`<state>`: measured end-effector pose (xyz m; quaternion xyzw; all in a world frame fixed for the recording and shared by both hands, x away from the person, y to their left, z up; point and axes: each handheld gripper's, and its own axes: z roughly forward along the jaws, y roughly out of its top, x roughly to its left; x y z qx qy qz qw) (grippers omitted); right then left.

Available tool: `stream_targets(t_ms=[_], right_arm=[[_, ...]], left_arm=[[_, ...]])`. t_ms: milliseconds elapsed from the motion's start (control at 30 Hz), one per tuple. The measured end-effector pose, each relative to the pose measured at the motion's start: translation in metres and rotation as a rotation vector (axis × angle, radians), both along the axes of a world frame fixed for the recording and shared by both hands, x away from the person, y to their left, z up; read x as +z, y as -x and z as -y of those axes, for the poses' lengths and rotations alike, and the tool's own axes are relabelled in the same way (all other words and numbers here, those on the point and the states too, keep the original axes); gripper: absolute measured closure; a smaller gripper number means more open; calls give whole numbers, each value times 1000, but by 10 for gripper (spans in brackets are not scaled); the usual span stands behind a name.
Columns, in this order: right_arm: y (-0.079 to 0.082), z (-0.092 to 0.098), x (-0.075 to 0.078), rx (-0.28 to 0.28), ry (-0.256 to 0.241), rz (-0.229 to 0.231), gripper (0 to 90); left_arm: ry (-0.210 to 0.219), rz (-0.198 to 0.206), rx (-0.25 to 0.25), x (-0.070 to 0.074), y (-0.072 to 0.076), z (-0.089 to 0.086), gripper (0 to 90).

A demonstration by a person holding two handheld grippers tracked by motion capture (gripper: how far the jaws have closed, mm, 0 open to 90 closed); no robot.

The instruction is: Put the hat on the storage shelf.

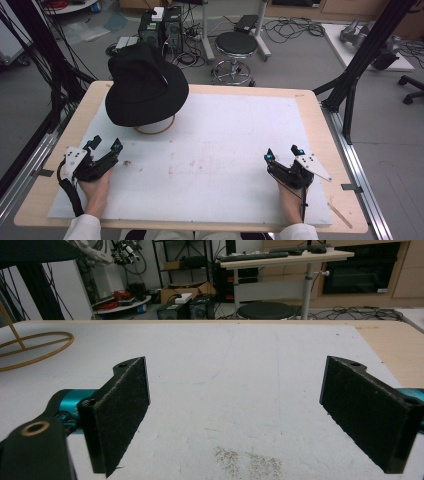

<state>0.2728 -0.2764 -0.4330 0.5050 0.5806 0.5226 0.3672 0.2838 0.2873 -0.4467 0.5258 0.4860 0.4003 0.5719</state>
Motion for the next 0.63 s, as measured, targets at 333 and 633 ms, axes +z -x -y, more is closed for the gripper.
stream_targets(t_ms=[333,633], right_arm=[[-1,1,-1,15,-9,-9,116],[-2,1,-2,20,-11,-10,116]], left_arm=[[1,-5,-3,0,-1,0,267],[3,-10,-6,-1,0,0,265]])
